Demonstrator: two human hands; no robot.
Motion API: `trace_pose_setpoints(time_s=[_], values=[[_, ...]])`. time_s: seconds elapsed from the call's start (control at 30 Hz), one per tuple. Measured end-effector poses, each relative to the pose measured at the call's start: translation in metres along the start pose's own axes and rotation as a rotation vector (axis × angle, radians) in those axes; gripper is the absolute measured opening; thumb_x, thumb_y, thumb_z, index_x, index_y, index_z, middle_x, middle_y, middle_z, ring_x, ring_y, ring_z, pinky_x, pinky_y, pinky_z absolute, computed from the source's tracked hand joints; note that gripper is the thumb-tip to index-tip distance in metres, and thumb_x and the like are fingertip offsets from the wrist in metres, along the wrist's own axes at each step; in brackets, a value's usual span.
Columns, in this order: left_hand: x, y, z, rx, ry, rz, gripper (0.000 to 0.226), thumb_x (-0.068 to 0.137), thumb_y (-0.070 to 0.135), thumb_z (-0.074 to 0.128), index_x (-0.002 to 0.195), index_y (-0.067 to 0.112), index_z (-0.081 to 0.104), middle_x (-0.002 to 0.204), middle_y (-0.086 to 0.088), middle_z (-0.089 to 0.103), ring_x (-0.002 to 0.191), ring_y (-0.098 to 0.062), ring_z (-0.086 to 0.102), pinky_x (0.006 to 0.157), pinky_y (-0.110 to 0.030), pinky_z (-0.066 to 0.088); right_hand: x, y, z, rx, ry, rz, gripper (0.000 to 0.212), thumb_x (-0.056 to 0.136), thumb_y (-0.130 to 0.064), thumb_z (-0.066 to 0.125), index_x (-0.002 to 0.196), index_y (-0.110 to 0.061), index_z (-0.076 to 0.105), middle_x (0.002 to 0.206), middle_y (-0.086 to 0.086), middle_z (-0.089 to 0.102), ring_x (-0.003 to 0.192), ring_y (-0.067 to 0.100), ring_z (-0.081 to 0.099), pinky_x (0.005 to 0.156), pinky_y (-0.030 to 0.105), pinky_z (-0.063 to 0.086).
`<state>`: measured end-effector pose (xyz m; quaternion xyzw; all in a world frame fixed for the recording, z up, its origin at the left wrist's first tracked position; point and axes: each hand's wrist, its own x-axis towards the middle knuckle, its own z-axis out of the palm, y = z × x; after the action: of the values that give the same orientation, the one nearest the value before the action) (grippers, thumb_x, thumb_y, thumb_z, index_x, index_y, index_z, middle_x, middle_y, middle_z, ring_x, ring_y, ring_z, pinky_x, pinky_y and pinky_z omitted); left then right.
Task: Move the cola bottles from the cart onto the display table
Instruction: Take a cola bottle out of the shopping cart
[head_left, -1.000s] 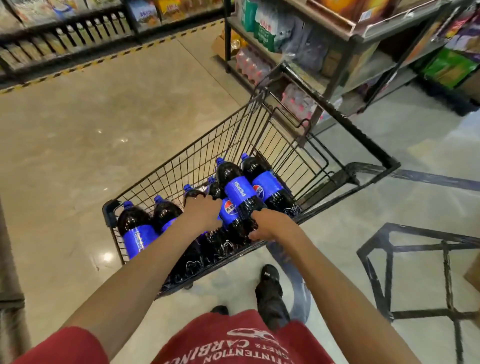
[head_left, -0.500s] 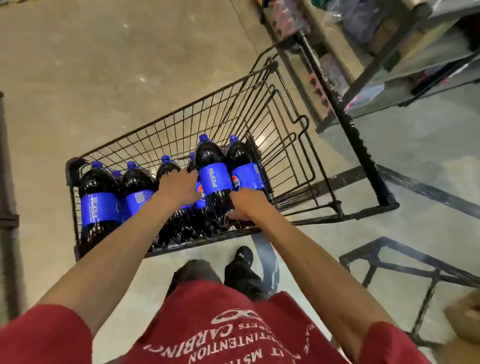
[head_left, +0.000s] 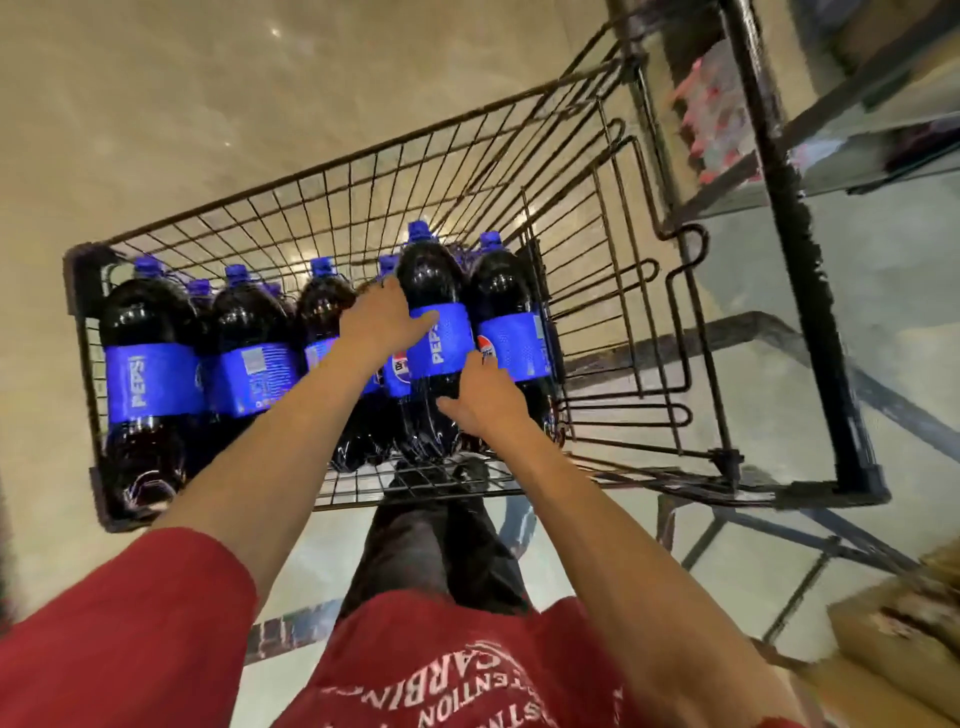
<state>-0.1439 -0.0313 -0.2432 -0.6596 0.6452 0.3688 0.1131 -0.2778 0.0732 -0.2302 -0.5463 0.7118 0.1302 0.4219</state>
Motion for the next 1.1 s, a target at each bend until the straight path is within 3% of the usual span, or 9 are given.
trace_pose_setpoints(time_s=[0.2,0.37,0.47,0.6,0.67,0.77,0.87,1.0,1.1], values=[[0.024,0.005,0.008,-0.503,-0.080,-0.134,0.110,0.081,0.054,0.078,0.156,0.004,0.015,0.153,-0.014,0.042,0.137,-0.033,0.046,0.107,-0.042,0.044,0.017,-0.005,-0.002,0.123,-0.008,0.081,0.098,0.085,-0.044,0.077,0.152,0.001,0.022,0.151,0.023,0.037,0.132,0.041,0.047,0.101,0.046,0.045],[0.037,0.005,0.017,-0.670,-0.112,-0.195,0.133,0.075,0.052,0.084,0.159,0.004,-0.008,0.161,-0.014,0.027,0.146,-0.030,0.034,0.114,-0.036,0.035,0.028,-0.011,-0.006,0.127,0.018,0.127,0.101,0.073,-0.047,0.086,0.144,0.003,0.034,0.141,0.020,0.048,0.126,0.038,0.053,0.097,0.042,0.047],[0.046,0.002,0.027,-0.732,-0.105,-0.223,0.148,0.060,0.062,0.090,0.159,0.008,-0.006,0.164,-0.017,0.019,0.148,-0.031,0.030,0.118,-0.038,0.034,0.031,-0.009,-0.006,0.168,0.058,0.118,0.089,0.066,-0.046,0.089,0.130,0.000,0.047,0.127,0.013,0.058,0.116,0.033,0.059,0.090,0.039,0.050],[0.054,-0.008,0.034,-0.818,-0.092,-0.252,0.169,0.024,0.076,0.089,0.158,0.015,0.005,0.158,-0.014,0.033,0.141,-0.029,0.041,0.113,-0.045,0.043,0.031,-0.010,-0.003,0.217,0.080,0.125,0.085,0.061,-0.045,0.090,0.123,-0.004,0.050,0.120,0.011,0.060,0.110,0.032,0.062,0.090,0.041,0.053],[0.050,-0.008,0.032,-0.847,-0.078,-0.244,0.162,0.031,0.070,0.091,0.157,0.016,0.006,0.154,-0.012,0.039,0.138,-0.028,0.045,0.111,-0.044,0.045,0.034,-0.012,0.000,0.249,0.066,0.145,0.087,0.061,-0.045,0.090,0.125,-0.005,0.049,0.122,0.011,0.058,0.110,0.032,0.061,0.091,0.043,0.053],[0.044,-0.007,0.033,-0.888,-0.024,-0.217,0.131,0.054,0.050,0.096,0.151,0.011,0.018,0.142,-0.006,0.051,0.127,-0.023,0.054,0.105,-0.038,0.050,0.038,-0.012,0.007,0.347,0.037,0.142,0.090,0.060,-0.043,0.090,0.131,-0.009,0.045,0.120,0.007,0.058,0.107,0.029,0.063,0.090,0.043,0.054],[0.038,-0.013,0.034,-0.949,0.036,-0.184,0.101,0.061,0.035,0.097,0.136,0.013,0.031,0.121,0.003,0.057,0.110,-0.016,0.062,0.087,-0.028,0.052,0.039,-0.006,0.015,0.546,-0.003,0.151,0.097,0.055,-0.038,0.094,0.134,-0.015,0.043,0.117,-0.001,0.065,0.103,0.017,0.065,0.086,0.034,0.052],[0.026,-0.021,0.032,-1.003,0.022,-0.147,0.094,0.068,0.029,0.094,0.132,0.015,0.027,0.111,0.011,0.055,0.098,-0.004,0.062,0.078,-0.020,0.052,0.076,0.029,0.058,0.670,-0.099,0.109,0.117,0.033,-0.065,0.098,0.132,-0.027,0.050,0.117,-0.009,0.070,0.103,0.008,0.070,0.092,0.039,0.058],[0.020,-0.026,0.031,-1.033,-0.004,-0.147,0.098,0.067,0.033,0.094,0.133,0.018,0.023,0.123,0.002,0.057,0.107,-0.015,0.066,0.088,-0.031,0.058,0.062,0.022,0.041,0.668,-0.122,0.096,0.105,0.040,-0.066,0.097,0.129,-0.030,0.053,0.114,-0.012,0.072,0.101,0.006,0.070,0.093,0.039,0.058]])
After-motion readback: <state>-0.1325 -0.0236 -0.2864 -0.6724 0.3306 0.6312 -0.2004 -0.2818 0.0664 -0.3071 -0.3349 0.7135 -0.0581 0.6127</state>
